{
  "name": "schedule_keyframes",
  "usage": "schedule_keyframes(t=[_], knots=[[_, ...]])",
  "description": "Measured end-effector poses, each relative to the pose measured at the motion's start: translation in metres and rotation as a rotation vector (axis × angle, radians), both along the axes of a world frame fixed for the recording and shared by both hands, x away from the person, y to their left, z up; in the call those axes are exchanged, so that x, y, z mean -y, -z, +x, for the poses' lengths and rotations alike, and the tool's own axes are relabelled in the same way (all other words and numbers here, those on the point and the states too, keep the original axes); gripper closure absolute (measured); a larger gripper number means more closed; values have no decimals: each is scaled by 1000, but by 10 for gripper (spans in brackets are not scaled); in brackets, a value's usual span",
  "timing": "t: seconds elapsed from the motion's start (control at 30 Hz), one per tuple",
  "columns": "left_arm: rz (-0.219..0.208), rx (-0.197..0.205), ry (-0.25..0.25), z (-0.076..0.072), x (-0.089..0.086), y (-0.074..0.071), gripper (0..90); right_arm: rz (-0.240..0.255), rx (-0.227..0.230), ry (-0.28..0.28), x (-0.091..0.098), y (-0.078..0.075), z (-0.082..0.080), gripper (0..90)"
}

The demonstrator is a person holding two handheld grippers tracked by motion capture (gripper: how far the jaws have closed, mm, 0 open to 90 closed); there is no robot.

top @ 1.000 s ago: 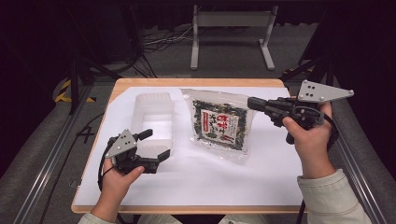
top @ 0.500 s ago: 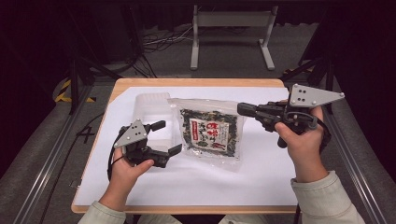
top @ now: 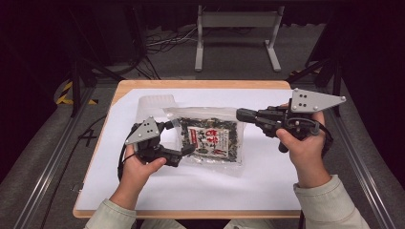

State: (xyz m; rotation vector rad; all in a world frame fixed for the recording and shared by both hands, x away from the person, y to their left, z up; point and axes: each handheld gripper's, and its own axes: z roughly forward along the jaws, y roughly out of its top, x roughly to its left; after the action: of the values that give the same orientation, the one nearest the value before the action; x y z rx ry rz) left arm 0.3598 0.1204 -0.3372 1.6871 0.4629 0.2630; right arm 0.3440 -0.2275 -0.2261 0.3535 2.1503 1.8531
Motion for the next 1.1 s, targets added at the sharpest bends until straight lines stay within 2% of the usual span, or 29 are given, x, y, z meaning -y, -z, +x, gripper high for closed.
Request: schedule_keyframes(t=[0.27,0.4,0.57,0.77,0.8,0.97,1.1], knots=[[-47,-9,69,3,7,4,56,7,4,-19,-5,1,-2,900],[-64,-8,88,4,9,6,77,21,-3,-26,-5,2,-1,900],[-53,16,103,4,8,4,168,15,-9,-37,-8,5,0,900],[-79,22,121,4,4,2,282,23,-12,-54,-8,7,1,900],[-82,11,133,3,4,2,310,24,-14,-55,-8,8,1,900],[-64,22,152,3,3,1,452,23,-18,-49,-6,10,3,900],[-65,9,167,4,2,0,466,16,-15,-44,-6,10,3,900]])
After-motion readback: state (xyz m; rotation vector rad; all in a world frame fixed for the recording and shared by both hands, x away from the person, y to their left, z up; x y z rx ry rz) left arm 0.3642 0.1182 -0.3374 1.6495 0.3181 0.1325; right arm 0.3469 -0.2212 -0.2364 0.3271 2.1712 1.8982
